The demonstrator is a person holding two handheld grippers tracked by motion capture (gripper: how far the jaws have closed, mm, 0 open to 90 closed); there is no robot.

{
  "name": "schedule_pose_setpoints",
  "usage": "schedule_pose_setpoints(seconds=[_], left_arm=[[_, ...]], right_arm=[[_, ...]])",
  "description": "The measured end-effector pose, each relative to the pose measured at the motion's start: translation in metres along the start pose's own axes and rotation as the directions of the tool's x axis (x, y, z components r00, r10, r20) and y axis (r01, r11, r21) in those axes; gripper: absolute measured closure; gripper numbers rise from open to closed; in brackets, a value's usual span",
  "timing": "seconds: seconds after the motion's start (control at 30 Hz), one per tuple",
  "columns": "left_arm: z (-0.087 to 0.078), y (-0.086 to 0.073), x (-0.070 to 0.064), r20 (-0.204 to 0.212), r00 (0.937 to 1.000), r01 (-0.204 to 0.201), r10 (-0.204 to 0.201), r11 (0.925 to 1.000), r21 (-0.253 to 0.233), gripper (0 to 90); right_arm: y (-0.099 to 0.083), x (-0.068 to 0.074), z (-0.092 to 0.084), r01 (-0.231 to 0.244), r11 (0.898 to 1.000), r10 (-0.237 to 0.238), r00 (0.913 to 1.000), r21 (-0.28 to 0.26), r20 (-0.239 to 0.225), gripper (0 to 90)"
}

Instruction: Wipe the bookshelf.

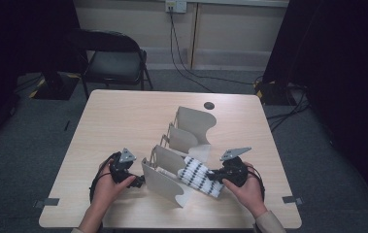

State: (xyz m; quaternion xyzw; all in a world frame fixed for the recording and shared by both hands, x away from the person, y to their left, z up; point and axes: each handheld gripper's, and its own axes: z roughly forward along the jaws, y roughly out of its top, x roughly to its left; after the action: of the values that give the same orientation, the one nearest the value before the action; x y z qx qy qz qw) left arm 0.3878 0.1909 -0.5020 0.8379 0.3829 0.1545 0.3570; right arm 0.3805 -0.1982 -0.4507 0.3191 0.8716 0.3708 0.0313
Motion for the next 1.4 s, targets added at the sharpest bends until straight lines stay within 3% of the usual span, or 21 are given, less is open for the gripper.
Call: schedule_pose_setpoints(seconds=[0.2,0.47,0.53,0.67,0.73,0.77,0.8,0.9,0.93,1.0,1.13,1.17,1.2,1.27,1.4], left_arm=[[0.0,0.0,0.0,0.0,1.0,0.0,0.0,1.0,0.0,0.0],[0.0,0.0,0.0,0.0,1.0,-0.001,0.001,1.0,0.001,0.0],[0.0,0.0,0.0,0.0,1.0,-0.001,0.001,1.0,0.0,0.0],[0.0,0.0,0.0,0.0,1.0,0.0,0.0,1.0,0.0,0.0],[0.0,0.0,0.0,0.0,1.0,-0.003,0.003,1.0,0.002,0.0],[0.0,0.0,0.0,0.0,1.0,-0.003,0.003,1.0,0.002,0.0],[0.0,0.0,0.0,0.0,1.0,-0.001,0.001,1.0,0.001,0.0],[0.0,0.0,0.0,0.0,1.0,-0.001,0.001,1.0,0.0,0.0],[0.0,0.0,0.0,0.0,1.0,0.0,0.0,1.0,0.0,0.0],[0.0,0.0,0.0,0.0,1.0,-0.002,0.002,1.0,0.001,0.0],[0.0,0.0,0.0,0.0,1.0,-0.001,0.001,1.0,0.0,0.0],[0.0,0.0,0.0,0.0,1.0,0.0,0.0,1.0,0.0,0.0],[0.0,0.0,0.0,0.0,1.0,0.0,0.0,1.0,0.0,0.0],[0.0,0.0,0.0,0.0,1.0,0.0,0.0,1.0,0.0,0.0],[0.0,0.0,0.0,0.0,1.0,-0.001,0.001,1.0,0.0,0.0]], right_arm=[[0.008,0.003,-0.012,0.032,0.999,-0.031,0.9991,-0.044,0.029,81.3],[0.003,0.005,0.007,0.037,0.999,-0.038,0.9992,-0.016,-0.016,78.9],[0.003,0.006,0.008,0.046,0.999,-0.046,0.9989,-0.017,0.003,71.9],[0.008,0.007,0.004,0.044,0.998,-0.044,0.999,-0.034,-0.007,61.6],[0.013,0.008,0.0,0.046,0.997,-0.046,0.9989,-0.064,0.0,49.9],[0.013,0.008,0.0,0.046,0.997,-0.046,0.9989,-0.064,0.0,49.9],[0.015,0.01,0.002,0.051,0.996,-0.051,0.9987,-0.073,0.009,40.6],[0.016,0.012,0.006,0.057,0.995,-0.056,0.9983,-0.078,0.011,36.0],[0.014,0.014,0.014,0.071,0.996,-0.069,0.9972,-0.057,0.029,31.0],[0.011,0.013,0.024,0.089,0.995,-0.088,0.9953,-0.035,0.04,29.5],[0.006,0.011,0.033,0.101,0.995,-0.101,0.994,-0.007,0.043,29.7],[0.003,0.012,0.038,0.138,0.99,-0.138,0.9891,0.013,0.051,35.9],[0.002,0.013,0.039,0.148,0.989,-0.149,0.9873,0.019,0.057,36.1],[-0.001,0.014,0.043,0.147,0.989,-0.148,0.9877,0.029,0.048,38.1],[-0.003,0.015,0.045,0.156,0.987,-0.157,0.9864,0.035,0.048,51.4]])
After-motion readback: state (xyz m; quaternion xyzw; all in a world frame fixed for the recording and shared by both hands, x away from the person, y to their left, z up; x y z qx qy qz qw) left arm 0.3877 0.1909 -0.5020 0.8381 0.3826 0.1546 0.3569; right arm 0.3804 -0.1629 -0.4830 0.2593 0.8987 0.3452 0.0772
